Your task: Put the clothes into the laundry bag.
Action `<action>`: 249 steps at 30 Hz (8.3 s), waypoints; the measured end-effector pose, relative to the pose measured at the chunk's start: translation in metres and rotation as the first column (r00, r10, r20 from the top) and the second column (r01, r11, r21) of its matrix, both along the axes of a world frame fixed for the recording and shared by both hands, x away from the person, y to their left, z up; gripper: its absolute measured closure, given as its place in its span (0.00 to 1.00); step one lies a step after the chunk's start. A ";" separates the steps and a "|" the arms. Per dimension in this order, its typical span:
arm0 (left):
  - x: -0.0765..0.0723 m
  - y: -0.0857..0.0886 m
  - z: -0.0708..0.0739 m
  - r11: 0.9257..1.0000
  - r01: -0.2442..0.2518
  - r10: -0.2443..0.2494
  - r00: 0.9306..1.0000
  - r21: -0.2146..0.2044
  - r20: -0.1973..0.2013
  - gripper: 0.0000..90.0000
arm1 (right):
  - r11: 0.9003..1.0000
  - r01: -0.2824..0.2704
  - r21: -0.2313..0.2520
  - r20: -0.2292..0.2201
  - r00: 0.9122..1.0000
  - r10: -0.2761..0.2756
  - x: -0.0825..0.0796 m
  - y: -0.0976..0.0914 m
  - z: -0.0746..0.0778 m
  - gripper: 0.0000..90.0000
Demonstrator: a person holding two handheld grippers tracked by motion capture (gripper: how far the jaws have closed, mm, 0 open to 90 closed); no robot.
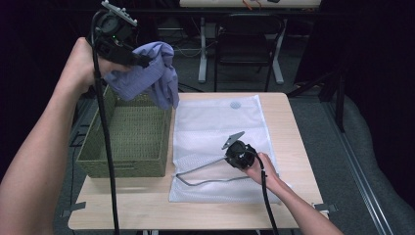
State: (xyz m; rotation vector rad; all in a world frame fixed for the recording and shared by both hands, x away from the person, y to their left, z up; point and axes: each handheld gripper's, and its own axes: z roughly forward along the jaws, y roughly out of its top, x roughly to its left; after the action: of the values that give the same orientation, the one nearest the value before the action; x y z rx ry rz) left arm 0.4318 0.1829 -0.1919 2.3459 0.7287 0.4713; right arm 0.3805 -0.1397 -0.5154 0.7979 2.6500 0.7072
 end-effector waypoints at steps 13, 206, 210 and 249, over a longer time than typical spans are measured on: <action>0.002 -0.026 -0.025 0.998 0.066 -0.067 0.997 -0.022 -0.045 0.89 | 1.000 0.005 0.009 0.013 1.000 -0.005 -0.002 0.000 0.001 0.97; -0.041 -0.128 -0.310 0.997 0.070 -0.074 0.955 -0.025 -0.287 0.29 | 0.985 0.074 0.155 -0.016 0.997 -0.073 -0.001 -0.009 0.022 0.97; -0.039 -0.132 -0.320 0.996 0.085 -0.090 0.950 -0.029 -0.300 0.47 | 0.986 0.069 0.151 -0.016 0.998 -0.067 -0.001 -0.009 0.022 0.97; -0.066 -0.153 -0.325 0.967 0.253 -0.249 0.939 -0.012 -0.237 0.90 | 0.983 0.099 0.154 -0.019 0.995 -0.098 0.002 -0.008 0.019 0.97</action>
State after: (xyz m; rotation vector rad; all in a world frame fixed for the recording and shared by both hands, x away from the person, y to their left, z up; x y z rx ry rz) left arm 0.3655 0.0296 -0.5167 2.4949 0.5190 0.0863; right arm 0.3825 -0.1482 -0.4965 0.9697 2.5685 0.8927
